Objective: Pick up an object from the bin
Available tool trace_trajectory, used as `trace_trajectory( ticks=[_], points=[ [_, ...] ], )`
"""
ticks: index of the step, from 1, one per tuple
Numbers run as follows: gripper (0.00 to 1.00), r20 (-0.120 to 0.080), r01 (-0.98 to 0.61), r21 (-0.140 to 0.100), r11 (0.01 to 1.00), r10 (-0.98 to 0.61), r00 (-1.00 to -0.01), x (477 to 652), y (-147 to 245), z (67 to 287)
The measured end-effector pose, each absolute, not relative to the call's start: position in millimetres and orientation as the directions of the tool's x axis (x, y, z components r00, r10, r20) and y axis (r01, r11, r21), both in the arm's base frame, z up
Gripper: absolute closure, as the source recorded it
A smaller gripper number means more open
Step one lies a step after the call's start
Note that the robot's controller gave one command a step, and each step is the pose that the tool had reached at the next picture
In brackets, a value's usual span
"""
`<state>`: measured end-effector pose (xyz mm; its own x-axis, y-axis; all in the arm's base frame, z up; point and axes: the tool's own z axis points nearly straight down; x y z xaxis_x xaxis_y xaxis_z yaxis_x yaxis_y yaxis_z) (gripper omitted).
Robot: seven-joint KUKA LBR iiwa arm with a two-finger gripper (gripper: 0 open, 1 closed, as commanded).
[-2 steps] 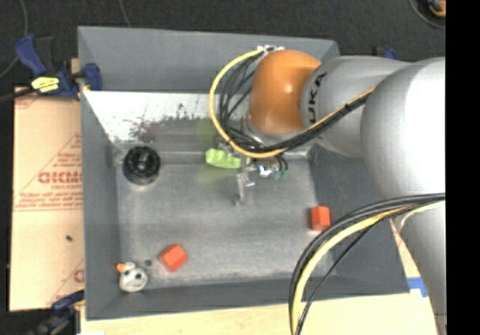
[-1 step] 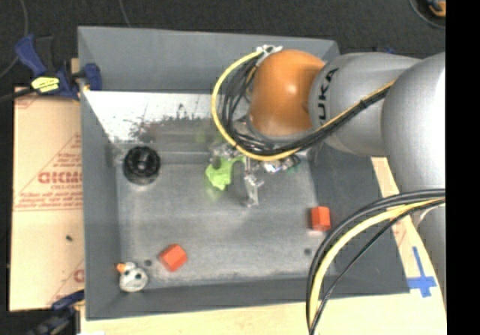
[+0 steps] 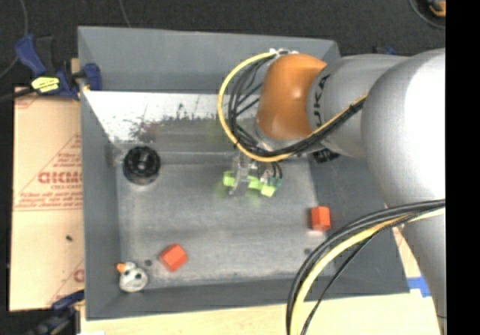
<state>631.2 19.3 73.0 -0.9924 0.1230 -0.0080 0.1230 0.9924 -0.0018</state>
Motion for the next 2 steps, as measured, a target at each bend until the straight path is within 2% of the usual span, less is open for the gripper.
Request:
trace_trajectory(
  ticks=[1, 2],
  points=[
    [1.0, -0.005, 0.2, -0.002, 0.98, 0.2, -0.98, 628.4, 17.9, 72.9],
    [1.0, -0.007, 0.203, -0.002, 0.979, 0.203, -0.979, 624.5, 14.6, 149.5]
  ],
)
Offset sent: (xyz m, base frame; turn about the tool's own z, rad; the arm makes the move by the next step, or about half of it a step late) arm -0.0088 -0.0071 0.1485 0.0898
